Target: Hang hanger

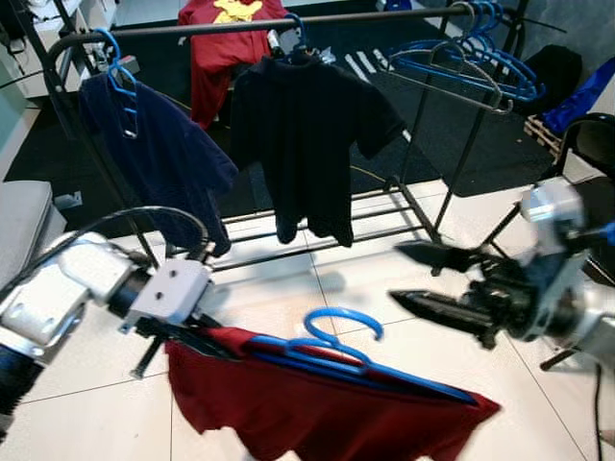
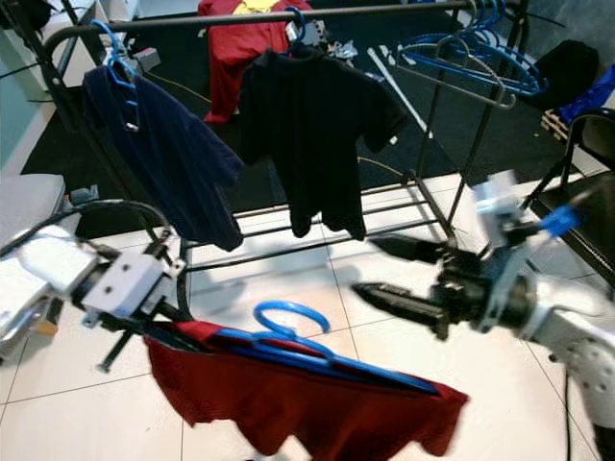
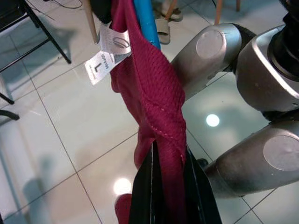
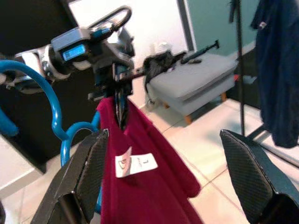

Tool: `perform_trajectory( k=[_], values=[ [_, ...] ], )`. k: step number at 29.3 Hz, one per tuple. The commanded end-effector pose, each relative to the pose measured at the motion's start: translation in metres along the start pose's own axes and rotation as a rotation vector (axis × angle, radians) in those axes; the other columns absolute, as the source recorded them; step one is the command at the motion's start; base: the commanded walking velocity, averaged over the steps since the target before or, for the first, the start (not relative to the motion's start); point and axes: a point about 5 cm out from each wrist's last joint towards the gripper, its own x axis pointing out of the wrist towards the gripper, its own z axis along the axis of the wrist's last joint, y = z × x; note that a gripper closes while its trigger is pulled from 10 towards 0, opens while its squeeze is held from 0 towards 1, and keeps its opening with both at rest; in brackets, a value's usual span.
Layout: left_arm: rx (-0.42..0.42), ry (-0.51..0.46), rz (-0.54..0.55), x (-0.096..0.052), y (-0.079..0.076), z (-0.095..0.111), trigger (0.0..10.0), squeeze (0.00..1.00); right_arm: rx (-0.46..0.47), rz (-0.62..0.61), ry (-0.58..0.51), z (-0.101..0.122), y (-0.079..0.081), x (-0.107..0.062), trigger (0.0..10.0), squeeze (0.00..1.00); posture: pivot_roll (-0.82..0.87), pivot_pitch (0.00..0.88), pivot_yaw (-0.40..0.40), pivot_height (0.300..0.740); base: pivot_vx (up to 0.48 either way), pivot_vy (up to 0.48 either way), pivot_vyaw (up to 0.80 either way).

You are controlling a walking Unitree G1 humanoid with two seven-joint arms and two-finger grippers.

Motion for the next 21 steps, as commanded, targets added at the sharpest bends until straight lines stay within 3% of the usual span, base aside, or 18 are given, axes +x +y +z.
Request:
perform_trajectory(
  k=[1,5,8,15,21],
  values=[
    [0.015,-0.002,-0.017,0.002,0.002,0.003,10.0,0.00,-0.005,0.039,0.020,-0.001,0.005,0.005,10.0,0.00,-0.05,0.145,0.035,0.740,0.000,0.000,0.00],
    [0.013,-0.011,-0.011,0.008,0.007,0.003,10.0,0.00,0.027,0.139,0.062,-0.009,0.016,0.016,10.0,0.00,-0.05,0.148,0.036,0.740,0.000,0.000,0.00],
    [-0.005,-0.004,-0.001,0.008,0.009,0.000,10.0,0.00,0.048,0.205,0.066,-0.007,0.024,0.014,10.0,0.00,-0.04,0.150,0.036,0.740,0.000,0.000,0.00],
    [-0.053,0.049,0.043,0.000,0.011,-0.013,10.0,0.00,0.043,0.193,0.084,-0.004,0.026,-0.001,10.0,0.00,-0.05,0.158,0.044,0.740,0.000,0.000,0.00],
    [-0.059,0.052,0.054,-0.002,0.012,-0.013,10.0,0.00,0.046,0.187,0.134,-0.013,0.028,0.001,10.0,0.00,-0.05,0.160,0.046,0.740,0.000,0.000,0.00]
  ],
)
